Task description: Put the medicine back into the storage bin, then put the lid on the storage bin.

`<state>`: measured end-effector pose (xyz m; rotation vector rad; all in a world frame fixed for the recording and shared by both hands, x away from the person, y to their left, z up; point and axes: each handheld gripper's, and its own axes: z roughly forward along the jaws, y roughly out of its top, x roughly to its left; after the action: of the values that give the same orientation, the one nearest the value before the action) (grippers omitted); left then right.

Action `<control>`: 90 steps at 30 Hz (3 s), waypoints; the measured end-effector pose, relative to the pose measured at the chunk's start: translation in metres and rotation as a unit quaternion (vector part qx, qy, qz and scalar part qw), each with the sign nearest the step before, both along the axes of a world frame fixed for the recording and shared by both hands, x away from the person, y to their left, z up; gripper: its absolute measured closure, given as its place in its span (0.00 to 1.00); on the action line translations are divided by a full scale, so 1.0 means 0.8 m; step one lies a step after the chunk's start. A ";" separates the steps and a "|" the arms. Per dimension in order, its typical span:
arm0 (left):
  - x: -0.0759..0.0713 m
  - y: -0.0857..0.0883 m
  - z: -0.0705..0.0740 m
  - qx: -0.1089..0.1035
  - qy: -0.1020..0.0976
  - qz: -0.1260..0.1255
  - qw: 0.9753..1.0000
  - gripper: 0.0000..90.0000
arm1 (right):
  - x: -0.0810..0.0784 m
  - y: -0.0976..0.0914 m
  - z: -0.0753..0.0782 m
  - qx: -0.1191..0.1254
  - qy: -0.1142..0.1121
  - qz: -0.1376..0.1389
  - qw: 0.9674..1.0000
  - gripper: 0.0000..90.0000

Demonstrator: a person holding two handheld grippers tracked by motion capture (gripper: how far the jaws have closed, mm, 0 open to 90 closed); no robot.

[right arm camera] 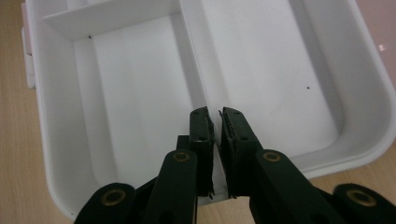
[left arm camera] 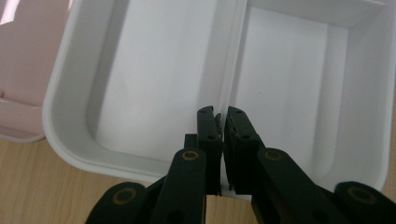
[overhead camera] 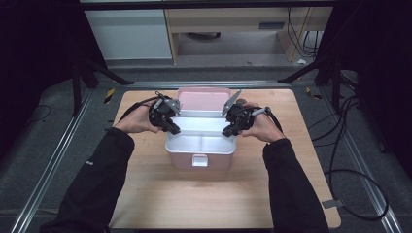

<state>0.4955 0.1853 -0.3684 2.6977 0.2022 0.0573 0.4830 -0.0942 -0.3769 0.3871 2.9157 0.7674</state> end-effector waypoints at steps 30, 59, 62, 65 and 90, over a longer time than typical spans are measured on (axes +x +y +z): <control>-0.022 0.042 0.037 -0.111 -0.047 0.145 0.982 0.61 | -0.032 -0.054 0.019 0.084 -0.063 -0.167 0.980 0.57; 0.035 0.066 -0.005 -0.231 -0.096 0.354 0.901 0.41 | 0.019 -0.079 0.004 0.175 -0.120 -0.329 0.920 0.48; 0.041 0.067 -0.009 -0.238 -0.097 0.362 0.896 0.41 | 0.027 -0.077 -0.002 0.185 -0.123 -0.343 0.913 0.47; 0.043 0.066 -0.012 -0.233 -0.103 0.364 0.896 0.41 | 0.036 -0.073 -0.005 0.187 -0.123 -0.343 0.913 0.47; 0.083 0.024 -0.053 -0.194 -0.091 0.371 0.903 0.39 | 0.094 -0.035 -0.050 0.210 -0.080 -0.349 0.910 0.43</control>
<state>0.5618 0.2049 -0.4106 2.0610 1.0497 0.4408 0.5581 -0.1223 -0.4171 1.2426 2.1702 1.1915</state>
